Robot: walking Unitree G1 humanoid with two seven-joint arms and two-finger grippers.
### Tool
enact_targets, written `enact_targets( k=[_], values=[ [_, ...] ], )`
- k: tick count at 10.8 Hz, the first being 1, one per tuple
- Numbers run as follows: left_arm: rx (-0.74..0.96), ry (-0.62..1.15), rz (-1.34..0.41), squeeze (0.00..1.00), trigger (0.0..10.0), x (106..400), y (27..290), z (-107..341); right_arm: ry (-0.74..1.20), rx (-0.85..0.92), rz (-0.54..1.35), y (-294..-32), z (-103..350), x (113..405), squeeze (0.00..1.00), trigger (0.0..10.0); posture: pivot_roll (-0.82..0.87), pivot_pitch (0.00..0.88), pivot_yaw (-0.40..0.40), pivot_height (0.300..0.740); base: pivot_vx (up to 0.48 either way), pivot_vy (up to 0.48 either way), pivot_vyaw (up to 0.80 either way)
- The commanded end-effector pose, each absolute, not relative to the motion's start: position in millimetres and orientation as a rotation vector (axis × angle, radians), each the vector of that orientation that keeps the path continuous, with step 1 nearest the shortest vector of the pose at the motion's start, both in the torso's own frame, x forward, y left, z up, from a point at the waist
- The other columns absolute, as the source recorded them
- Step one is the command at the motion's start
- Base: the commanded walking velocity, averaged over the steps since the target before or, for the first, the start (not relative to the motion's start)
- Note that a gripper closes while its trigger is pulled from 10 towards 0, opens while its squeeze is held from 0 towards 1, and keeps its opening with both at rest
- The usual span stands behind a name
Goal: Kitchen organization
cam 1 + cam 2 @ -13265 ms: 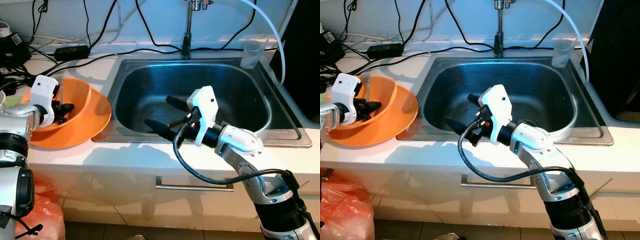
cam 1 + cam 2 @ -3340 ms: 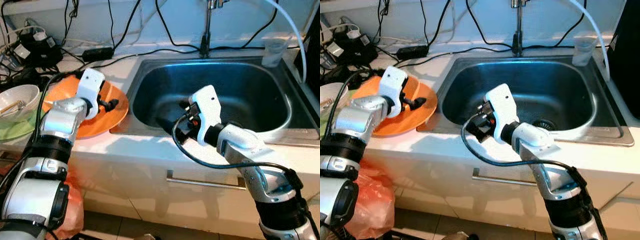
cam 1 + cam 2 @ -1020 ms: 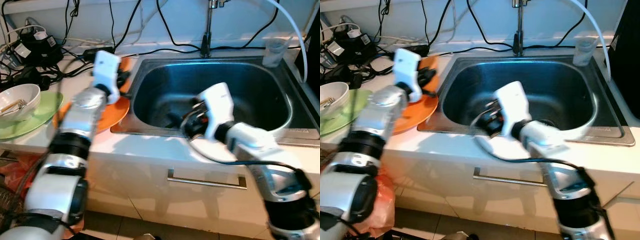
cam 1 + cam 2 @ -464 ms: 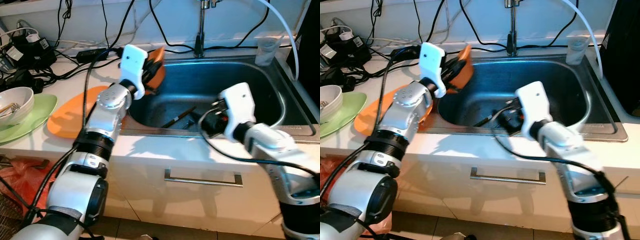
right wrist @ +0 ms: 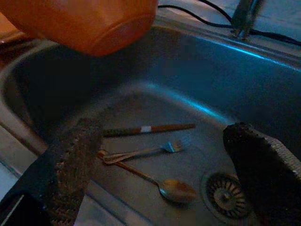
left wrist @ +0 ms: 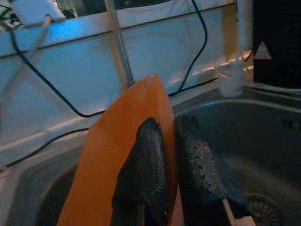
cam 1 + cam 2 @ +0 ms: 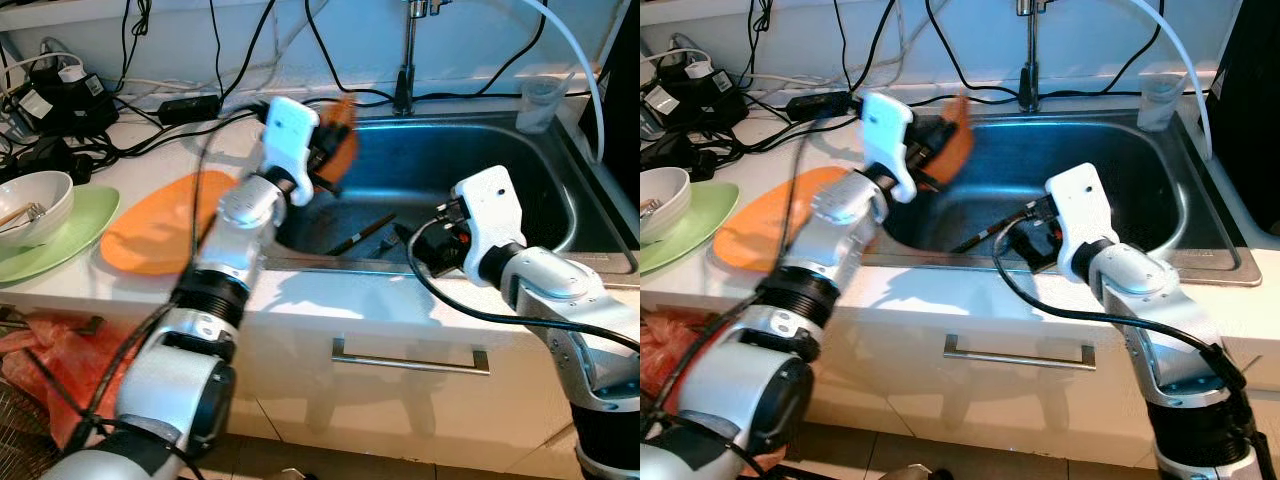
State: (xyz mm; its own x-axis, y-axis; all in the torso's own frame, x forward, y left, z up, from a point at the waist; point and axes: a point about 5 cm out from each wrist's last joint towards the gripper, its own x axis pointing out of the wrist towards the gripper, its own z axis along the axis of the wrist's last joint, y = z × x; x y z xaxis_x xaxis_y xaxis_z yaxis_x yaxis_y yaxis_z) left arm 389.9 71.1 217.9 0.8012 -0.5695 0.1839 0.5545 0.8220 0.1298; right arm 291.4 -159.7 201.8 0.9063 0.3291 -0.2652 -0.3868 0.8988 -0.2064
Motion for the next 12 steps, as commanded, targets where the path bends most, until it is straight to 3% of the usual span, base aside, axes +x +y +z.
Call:
enact_targets(
  k=[1,4,8,12],
  values=[
    [0.054,-0.270,-0.595,0.00,0.0,392,71,231,0.227,-0.272,0.346,-163,203,289,0.00,10.0,-0.12,0.000,0.136,0.740,0.000,0.000,0.00],
    [0.026,-0.257,-0.598,0.00,0.0,392,65,224,0.231,-0.282,0.321,-166,205,288,0.00,10.0,-0.14,0.000,0.137,0.740,0.000,0.000,0.00],
    [-0.016,-0.101,-0.566,0.00,0.0,391,62,185,0.245,-0.274,0.337,-164,202,285,0.00,10.0,-0.14,0.000,0.135,0.740,0.000,0.000,0.00],
    [0.050,0.056,-0.514,0.00,0.0,388,65,153,0.261,-0.117,0.421,-145,203,283,0.00,10.0,-0.14,0.000,0.136,0.740,0.000,0.000,0.00]
  ],
)
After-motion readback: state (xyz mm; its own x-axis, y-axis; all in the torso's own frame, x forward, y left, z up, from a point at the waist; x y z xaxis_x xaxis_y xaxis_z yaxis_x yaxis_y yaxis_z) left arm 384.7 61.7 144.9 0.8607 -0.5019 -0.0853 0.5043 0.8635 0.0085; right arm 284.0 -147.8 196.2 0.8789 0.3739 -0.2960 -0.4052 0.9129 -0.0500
